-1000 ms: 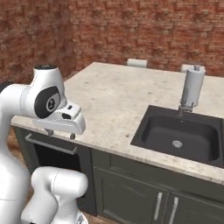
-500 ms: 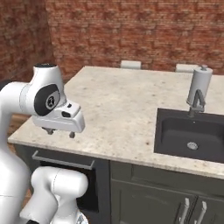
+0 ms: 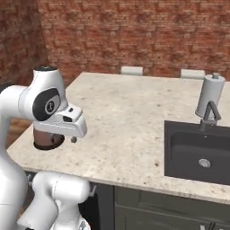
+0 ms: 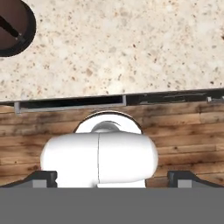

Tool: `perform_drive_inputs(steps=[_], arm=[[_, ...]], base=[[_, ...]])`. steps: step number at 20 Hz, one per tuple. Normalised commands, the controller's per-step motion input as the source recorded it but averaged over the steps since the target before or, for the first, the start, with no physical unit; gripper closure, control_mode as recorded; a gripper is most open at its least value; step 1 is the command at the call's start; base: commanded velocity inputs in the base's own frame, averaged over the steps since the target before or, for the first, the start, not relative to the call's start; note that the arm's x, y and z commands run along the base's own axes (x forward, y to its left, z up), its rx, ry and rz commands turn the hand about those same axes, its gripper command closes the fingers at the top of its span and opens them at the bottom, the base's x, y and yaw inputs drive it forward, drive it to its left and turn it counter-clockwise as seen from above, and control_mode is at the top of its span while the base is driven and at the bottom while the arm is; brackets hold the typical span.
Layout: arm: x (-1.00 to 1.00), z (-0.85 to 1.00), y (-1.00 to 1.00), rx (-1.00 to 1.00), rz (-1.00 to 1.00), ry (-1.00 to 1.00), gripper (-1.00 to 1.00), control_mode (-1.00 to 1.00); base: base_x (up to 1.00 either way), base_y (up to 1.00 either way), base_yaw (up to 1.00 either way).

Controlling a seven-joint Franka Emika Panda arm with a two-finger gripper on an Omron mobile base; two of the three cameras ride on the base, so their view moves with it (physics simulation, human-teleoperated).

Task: Navigate to the dishwasher.

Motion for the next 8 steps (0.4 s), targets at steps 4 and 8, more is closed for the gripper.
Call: perform_drive_inputs(steps=[4,8], arm=[[0.0,0.0,0.0,0.0,0.0,0.0,-1.0,1.0],[0.0,0.0,0.0,0.0,0.0,0.0,-1.0,1.0]], base=[[0.44,0.0,0.0],[0.33,0.0,0.0]])
